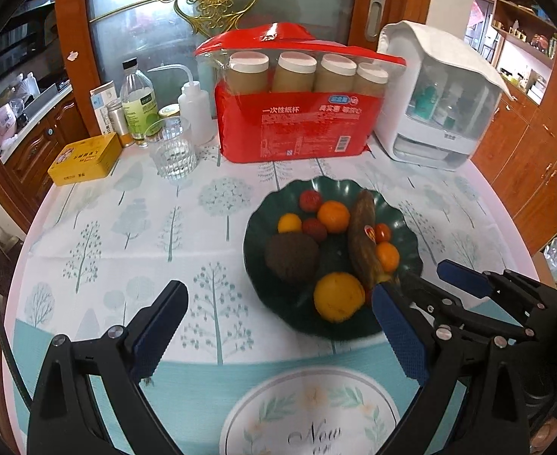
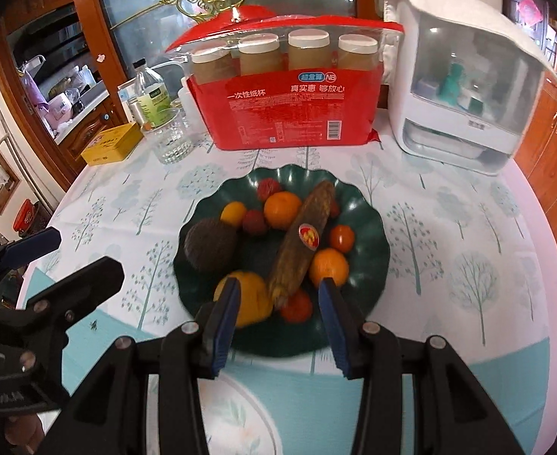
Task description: Organize fruits
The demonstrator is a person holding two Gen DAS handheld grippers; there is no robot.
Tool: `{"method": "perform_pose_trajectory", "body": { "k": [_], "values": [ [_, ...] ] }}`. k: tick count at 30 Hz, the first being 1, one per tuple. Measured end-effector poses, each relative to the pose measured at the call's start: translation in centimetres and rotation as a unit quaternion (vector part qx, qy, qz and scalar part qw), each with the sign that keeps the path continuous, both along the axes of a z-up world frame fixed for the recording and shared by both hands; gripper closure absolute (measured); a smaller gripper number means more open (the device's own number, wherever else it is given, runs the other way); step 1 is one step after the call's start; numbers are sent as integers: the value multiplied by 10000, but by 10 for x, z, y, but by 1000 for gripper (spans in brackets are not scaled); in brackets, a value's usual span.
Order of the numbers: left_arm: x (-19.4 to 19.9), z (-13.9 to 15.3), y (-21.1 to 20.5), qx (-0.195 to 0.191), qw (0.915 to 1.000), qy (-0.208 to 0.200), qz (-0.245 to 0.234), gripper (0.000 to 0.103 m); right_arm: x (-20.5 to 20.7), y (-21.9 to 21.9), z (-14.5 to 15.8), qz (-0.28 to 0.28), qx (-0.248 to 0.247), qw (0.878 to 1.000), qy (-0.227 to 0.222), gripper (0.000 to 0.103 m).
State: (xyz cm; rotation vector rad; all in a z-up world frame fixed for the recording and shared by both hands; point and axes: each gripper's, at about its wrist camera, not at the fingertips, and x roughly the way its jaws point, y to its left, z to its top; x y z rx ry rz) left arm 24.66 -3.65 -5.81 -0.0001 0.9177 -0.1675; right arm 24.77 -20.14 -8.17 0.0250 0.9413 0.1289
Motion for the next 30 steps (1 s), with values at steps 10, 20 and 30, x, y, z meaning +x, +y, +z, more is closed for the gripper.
{"method": "perform_pose_trajectory", "body": {
  "k": [10, 20, 30],
  "values": [
    [-88, 10, 10, 143, 9998, 94, -131, 6, -90, 5, 19, -224, 64, 9997, -69, 53],
    [-154, 44, 25, 72, 9998, 65, -168, 6, -154, 3, 57, -605, 109, 9979, -180, 39],
    [-193, 73, 29, 51, 9999, -84, -45, 6, -197, 8, 82, -748, 4, 9968, -292, 39]
  ]
}}
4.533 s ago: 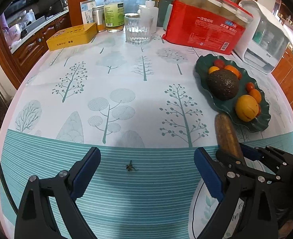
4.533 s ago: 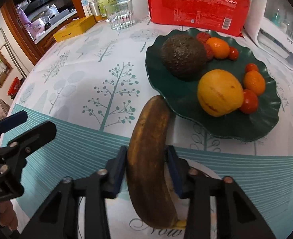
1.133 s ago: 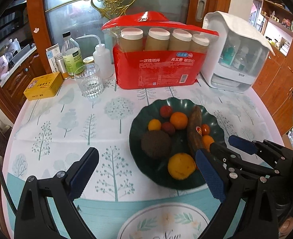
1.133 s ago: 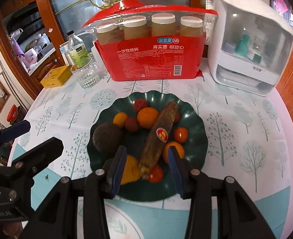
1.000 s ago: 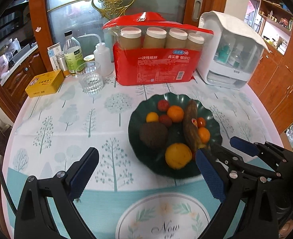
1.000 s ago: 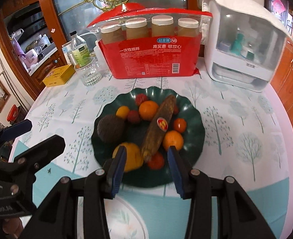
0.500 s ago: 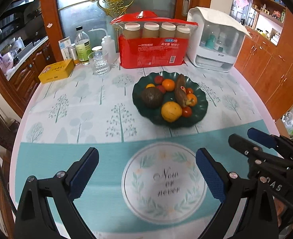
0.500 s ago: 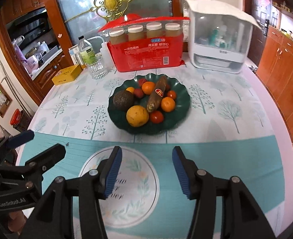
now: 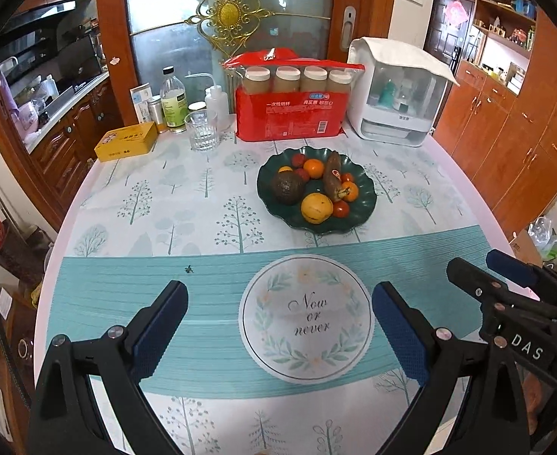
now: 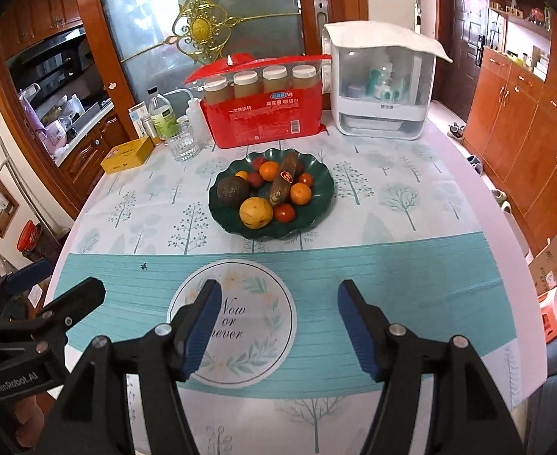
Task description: Organize fruits
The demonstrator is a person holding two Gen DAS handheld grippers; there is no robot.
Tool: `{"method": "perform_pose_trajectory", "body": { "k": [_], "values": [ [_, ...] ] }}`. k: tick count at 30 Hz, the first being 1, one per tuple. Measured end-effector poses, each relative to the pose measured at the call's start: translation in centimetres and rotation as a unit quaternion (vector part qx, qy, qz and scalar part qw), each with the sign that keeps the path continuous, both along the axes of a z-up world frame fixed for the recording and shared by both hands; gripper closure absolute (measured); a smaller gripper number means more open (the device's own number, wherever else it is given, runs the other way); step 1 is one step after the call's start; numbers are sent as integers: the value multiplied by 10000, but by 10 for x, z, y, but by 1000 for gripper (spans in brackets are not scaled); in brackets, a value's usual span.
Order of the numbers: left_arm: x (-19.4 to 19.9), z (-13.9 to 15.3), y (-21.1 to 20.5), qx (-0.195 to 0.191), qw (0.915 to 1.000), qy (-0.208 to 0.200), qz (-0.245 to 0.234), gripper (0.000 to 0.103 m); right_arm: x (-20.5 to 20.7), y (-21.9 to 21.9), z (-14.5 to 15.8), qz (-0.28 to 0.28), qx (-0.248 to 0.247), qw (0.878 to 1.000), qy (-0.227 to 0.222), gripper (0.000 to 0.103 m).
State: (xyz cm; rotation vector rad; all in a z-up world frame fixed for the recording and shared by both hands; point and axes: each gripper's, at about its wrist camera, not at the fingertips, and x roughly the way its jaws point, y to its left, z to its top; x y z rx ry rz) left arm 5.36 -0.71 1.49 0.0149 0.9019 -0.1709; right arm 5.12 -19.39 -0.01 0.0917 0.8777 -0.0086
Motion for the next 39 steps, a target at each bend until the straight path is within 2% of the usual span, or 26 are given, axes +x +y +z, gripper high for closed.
{"method": "perform_pose_trajectory", "body": {
  "k": [10, 16, 39],
  "values": [
    [-22, -4, -8, 52, 9999, 52, 116, 6, -24, 3, 8, -81, -50, 9999, -91, 39],
    [-29, 1, -11, 110, 9997, -63, 199, 6, -32, 3, 13, -162, -170, 9995, -196, 39],
    [-37, 6, -13, 151, 9996, -95, 213, 6, -33, 7, 11, -192, -396, 9988, -201, 39]
  ]
}}
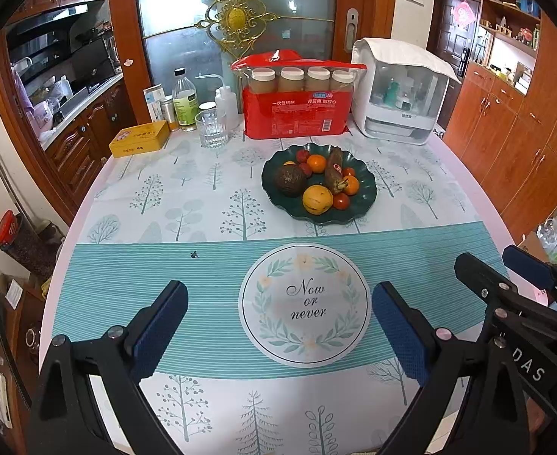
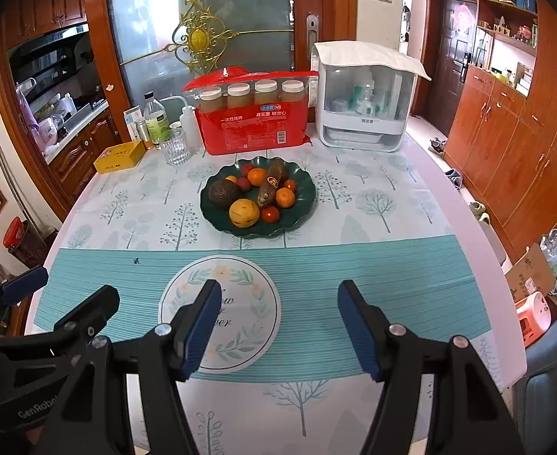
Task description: Organize fruits
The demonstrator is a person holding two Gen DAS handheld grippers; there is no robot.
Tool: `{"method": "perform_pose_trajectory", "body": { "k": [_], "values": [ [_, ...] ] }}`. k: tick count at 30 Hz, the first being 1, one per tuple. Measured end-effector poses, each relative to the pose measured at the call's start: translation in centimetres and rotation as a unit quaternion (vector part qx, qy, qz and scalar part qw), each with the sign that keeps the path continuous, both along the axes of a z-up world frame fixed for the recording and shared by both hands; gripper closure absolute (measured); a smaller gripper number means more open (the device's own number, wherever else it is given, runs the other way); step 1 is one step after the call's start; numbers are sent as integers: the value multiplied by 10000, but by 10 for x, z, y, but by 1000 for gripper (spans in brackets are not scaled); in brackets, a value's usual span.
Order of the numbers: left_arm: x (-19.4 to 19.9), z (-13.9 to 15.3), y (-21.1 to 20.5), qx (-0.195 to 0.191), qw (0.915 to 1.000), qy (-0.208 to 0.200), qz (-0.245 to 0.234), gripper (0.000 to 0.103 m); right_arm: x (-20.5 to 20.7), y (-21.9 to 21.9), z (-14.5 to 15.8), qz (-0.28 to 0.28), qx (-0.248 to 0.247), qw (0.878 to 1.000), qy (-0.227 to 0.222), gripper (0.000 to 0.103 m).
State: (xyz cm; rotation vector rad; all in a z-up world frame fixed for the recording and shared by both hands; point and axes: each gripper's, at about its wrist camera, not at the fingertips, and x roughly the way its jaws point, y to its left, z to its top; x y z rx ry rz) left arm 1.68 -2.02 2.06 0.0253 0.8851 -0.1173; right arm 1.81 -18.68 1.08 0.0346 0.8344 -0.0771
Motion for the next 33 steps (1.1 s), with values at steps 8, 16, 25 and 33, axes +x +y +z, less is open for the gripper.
{"method": "perform_pose_trajectory", "body": {
  "k": [8, 16, 25, 33],
  "values": [
    [0, 0, 0, 7, 10000, 0, 4, 6, 1, 0, 0, -21, -29, 10000, -7, 39],
    [1, 0, 0, 5, 10000, 5, -1, 6, 2, 0, 1, -20, -25, 10000, 1, 39],
    [2, 0, 1, -2, 10000, 23, -3, 6, 4, 0, 1, -23, -27, 10000, 14, 39],
    [2, -1, 2, -4, 10000, 40, -3, 6, 10, -2, -4, -60, -9, 10000, 63, 39]
  ]
}}
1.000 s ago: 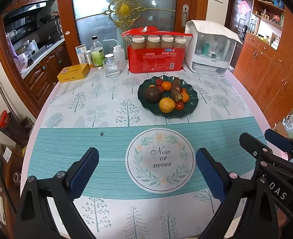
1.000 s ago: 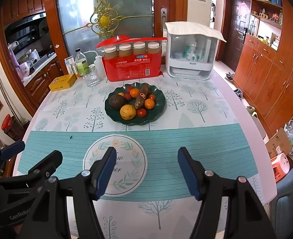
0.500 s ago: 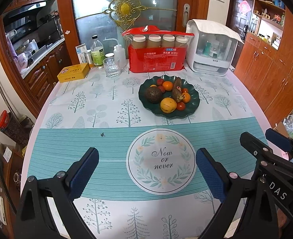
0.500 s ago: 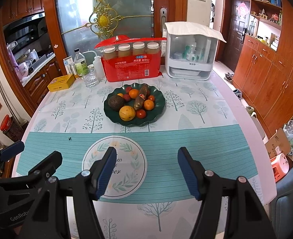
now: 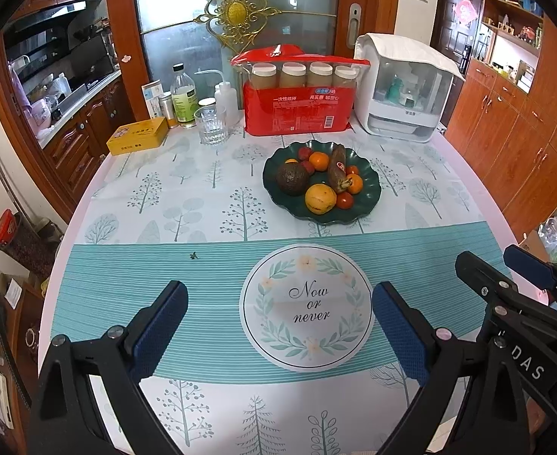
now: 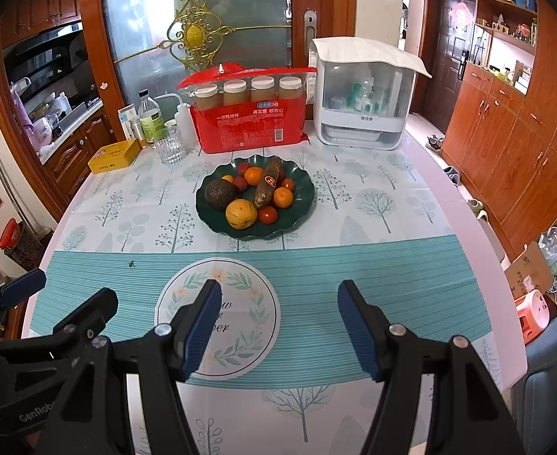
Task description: Organize fruits
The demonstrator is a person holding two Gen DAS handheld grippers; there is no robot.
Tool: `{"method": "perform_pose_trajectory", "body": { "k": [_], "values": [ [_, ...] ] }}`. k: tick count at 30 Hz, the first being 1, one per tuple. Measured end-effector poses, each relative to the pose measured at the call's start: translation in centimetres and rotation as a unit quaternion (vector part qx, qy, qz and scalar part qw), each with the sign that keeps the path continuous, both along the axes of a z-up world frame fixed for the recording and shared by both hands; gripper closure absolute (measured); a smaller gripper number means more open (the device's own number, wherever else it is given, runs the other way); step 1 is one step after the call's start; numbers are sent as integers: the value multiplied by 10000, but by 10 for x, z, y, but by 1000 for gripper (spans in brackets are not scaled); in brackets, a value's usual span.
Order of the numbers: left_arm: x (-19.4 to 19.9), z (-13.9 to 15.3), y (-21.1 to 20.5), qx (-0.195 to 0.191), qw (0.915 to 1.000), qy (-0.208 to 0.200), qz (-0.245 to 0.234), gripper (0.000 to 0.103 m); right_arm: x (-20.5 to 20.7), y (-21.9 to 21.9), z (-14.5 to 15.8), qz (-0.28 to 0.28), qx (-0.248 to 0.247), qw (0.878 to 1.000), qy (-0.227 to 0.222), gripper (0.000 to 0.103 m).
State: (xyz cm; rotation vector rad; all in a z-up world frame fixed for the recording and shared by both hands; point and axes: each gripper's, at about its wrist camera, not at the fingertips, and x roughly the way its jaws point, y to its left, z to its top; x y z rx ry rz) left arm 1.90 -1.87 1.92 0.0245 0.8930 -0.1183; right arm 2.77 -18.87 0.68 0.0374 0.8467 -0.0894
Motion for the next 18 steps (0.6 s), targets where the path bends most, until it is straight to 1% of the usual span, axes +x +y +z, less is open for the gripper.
{"method": "perform_pose_trajectory", "body": {
  "k": [11, 18],
  "values": [
    [-1, -1, 0, 6, 10000, -14, -5, 6, 2, 0, -1, -13, 1, 10000, 18, 39],
    [4, -7, 0, 3, 10000, 25, -21, 6, 3, 0, -4, -26, 12, 10000, 50, 39]
  ]
}}
